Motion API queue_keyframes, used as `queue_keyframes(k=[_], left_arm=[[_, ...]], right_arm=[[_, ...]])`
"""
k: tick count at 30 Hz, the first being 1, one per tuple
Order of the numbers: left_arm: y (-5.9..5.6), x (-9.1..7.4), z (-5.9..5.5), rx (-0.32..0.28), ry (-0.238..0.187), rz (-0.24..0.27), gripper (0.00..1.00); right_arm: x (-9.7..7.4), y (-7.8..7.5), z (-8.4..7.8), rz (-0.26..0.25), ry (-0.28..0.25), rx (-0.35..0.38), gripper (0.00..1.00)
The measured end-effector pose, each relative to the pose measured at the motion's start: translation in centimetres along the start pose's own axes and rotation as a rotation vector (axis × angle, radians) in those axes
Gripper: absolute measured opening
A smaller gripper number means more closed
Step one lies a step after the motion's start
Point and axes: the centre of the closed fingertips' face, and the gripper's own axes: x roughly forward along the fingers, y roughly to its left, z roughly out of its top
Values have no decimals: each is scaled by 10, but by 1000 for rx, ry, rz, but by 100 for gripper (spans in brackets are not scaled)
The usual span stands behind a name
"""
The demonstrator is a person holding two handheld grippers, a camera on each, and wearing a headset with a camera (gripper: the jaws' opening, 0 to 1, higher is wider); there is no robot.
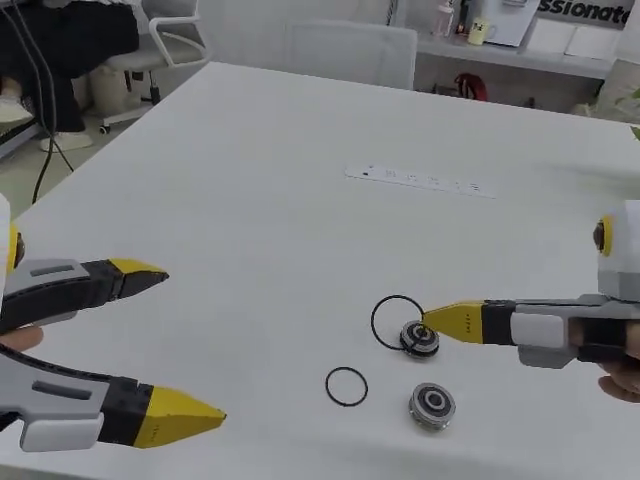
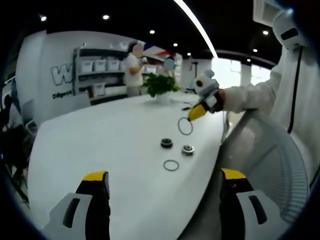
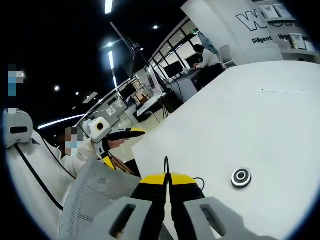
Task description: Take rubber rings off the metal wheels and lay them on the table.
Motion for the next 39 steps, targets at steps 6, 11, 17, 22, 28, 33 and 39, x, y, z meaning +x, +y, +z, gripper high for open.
queue_keyframes(k=[6,11,17,22,28,33,39], left_arm=[[3,3,2,0,-10,-6,92],[3,5,2,0,-13,-14,92],[3,6,1,2,-12,-25,92],[5,6,1,4,-11,-30,92],[7,5,1,4,-16,-32,92],[7,4,-2,2,-10,-38,92],[8,1,-3,-1,-15,-43,92]], right_arm=[[6,0,-6,4,30,4,0],[13,-4,-13,5,49,18,0],[19,-8,-22,0,83,28,0],[23,-9,-28,-2,105,29,0],[28,-12,-36,-8,133,31,0],[32,-14,-44,-15,155,34,0],[34,-17,-53,-29,178,37,0]])
